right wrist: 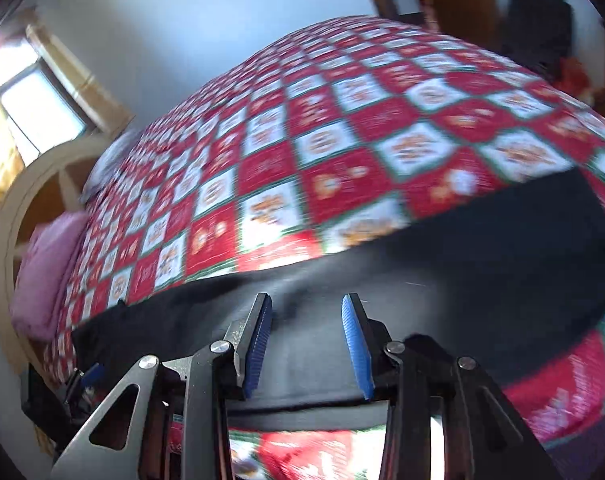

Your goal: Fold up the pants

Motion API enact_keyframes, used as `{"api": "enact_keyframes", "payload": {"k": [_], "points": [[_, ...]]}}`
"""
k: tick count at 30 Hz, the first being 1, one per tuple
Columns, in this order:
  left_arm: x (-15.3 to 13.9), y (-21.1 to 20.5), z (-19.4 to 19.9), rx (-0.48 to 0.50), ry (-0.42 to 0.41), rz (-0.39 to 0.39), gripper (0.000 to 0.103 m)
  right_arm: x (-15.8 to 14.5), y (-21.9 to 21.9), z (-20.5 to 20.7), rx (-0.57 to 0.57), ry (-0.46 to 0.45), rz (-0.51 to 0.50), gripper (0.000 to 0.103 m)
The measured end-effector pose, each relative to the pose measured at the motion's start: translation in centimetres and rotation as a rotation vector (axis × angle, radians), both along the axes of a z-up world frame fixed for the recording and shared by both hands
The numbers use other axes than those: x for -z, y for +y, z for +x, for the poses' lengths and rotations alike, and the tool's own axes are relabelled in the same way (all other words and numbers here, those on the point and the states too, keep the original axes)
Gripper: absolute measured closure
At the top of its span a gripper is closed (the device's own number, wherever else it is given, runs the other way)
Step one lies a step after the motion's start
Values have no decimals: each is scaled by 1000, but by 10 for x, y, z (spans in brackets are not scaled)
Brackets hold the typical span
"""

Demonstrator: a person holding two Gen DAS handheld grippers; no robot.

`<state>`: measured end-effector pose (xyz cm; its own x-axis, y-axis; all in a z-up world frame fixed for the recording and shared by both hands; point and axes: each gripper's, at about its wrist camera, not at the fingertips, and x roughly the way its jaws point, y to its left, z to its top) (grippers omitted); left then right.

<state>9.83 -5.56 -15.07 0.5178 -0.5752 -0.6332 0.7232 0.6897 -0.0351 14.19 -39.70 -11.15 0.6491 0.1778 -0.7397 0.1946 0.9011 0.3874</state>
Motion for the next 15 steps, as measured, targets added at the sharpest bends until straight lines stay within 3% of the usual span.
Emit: {"api": "enact_keyframes", "payload": {"k": [8,15], "points": [[13,-68,-7,175,13,113,44,4,-61,-52,140,-41,-33,64],[31,-89,-8,185,14,219,47,14,-83,-61,197,-62,-12,64]]}}
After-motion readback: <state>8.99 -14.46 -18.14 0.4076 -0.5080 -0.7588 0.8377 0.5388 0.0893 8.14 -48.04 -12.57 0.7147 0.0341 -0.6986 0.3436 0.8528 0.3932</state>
